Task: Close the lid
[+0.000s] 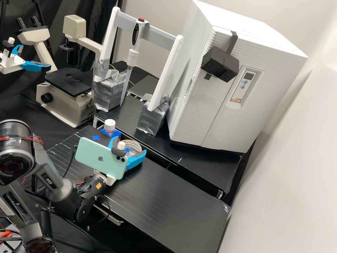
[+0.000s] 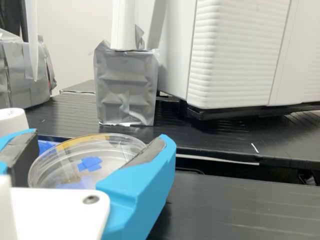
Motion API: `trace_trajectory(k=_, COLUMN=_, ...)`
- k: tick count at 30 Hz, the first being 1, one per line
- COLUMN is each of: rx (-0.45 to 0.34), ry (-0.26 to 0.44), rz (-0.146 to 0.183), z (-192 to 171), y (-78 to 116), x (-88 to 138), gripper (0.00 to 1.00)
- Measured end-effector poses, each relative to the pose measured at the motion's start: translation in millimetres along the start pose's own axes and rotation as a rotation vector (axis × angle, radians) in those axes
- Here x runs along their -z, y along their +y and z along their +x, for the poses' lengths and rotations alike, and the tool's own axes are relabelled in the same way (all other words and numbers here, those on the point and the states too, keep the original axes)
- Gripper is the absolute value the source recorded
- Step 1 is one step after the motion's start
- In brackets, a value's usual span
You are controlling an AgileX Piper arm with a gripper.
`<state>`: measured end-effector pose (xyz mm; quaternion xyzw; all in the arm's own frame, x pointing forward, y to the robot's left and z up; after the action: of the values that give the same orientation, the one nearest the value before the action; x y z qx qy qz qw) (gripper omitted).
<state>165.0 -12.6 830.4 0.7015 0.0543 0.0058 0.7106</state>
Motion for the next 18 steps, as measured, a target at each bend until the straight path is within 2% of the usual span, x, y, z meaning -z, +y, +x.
trace_trajectory(k=1, rx=-0.001, ry=-0.001, rz=0.002, z=0.0, y=0.1, x=-0.6, gripper=0.0)
trace_trajectory(k=2, rx=-0.002, ry=-0.002, rz=0.007, z=0.2, y=0.0, x=-1.3, gripper=1.0)
trace_trajectory(k=13, rx=0.003, ry=-0.011, rz=0.023, z=-3.2, y=2.2, x=-4.8, gripper=1.0)
trace_trajectory(k=18, rx=-0.007, ry=-0.013, rz=0.003, z=-8.5, y=6.6, x=0.0, gripper=1.0)
